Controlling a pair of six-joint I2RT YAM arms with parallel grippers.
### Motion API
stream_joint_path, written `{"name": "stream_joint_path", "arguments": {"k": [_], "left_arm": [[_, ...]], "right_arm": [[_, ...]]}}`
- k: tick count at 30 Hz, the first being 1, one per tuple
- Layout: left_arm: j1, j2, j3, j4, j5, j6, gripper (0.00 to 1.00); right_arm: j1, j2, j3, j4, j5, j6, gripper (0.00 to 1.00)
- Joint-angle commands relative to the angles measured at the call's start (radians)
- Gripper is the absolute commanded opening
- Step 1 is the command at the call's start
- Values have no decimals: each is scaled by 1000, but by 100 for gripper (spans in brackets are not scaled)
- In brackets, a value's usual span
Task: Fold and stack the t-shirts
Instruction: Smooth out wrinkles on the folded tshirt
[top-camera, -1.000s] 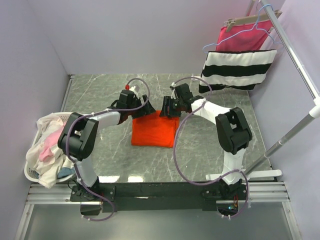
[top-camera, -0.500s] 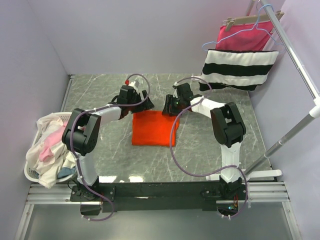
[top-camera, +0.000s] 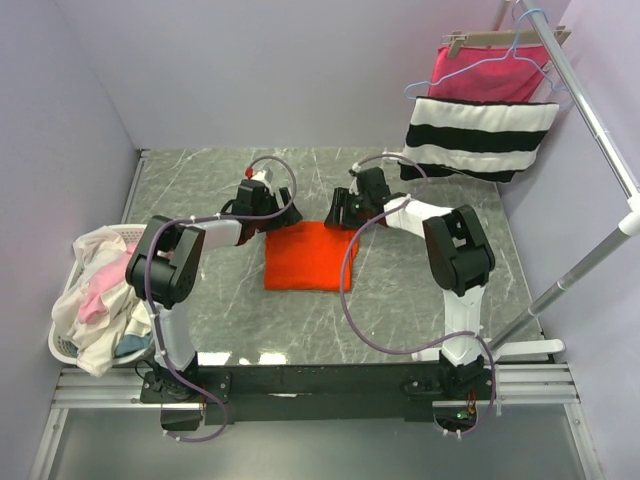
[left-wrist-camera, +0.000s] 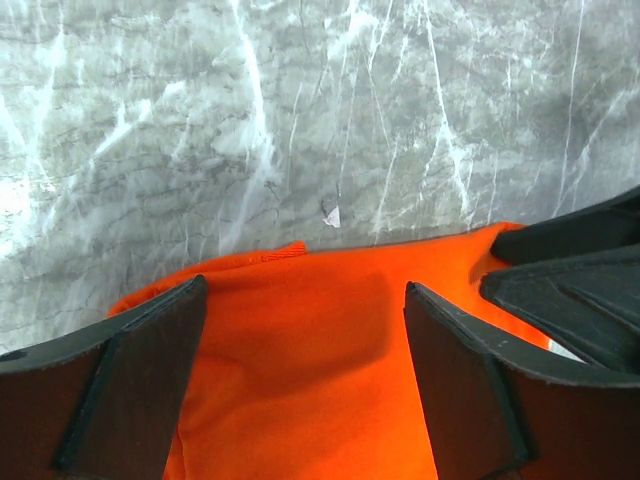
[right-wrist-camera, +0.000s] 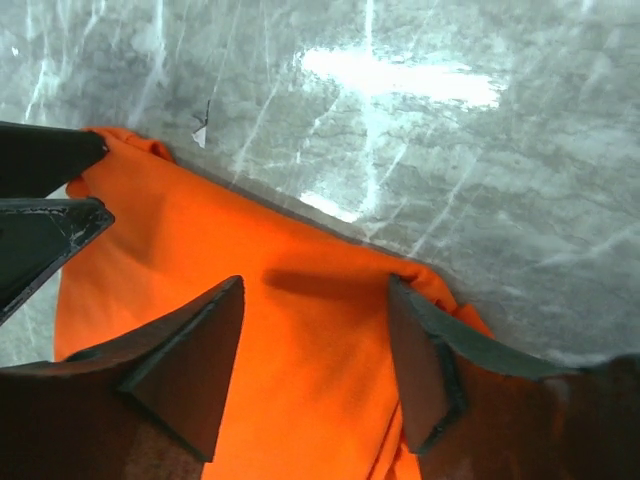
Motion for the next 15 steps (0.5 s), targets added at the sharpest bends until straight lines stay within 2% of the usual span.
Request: {"name": "stream_joint_path", "arguments": {"k": [1,5,10,15], "left_arm": [[1,-69,-27,-17,-94,23,89],[1,-192,-26,-49,-160,33,93],[1,-261,-19,-113,-171,34,95],[-1,-283,-82,-95,-123,7,95]], "right_arm": [[-19,-97,-105,47,104,-4,69],[-19,-246,-205,103,150,-2,73],[-19,-245,-161,-27,171,-62,73],[-19,-231,-159,-87,158,-68,73]]}}
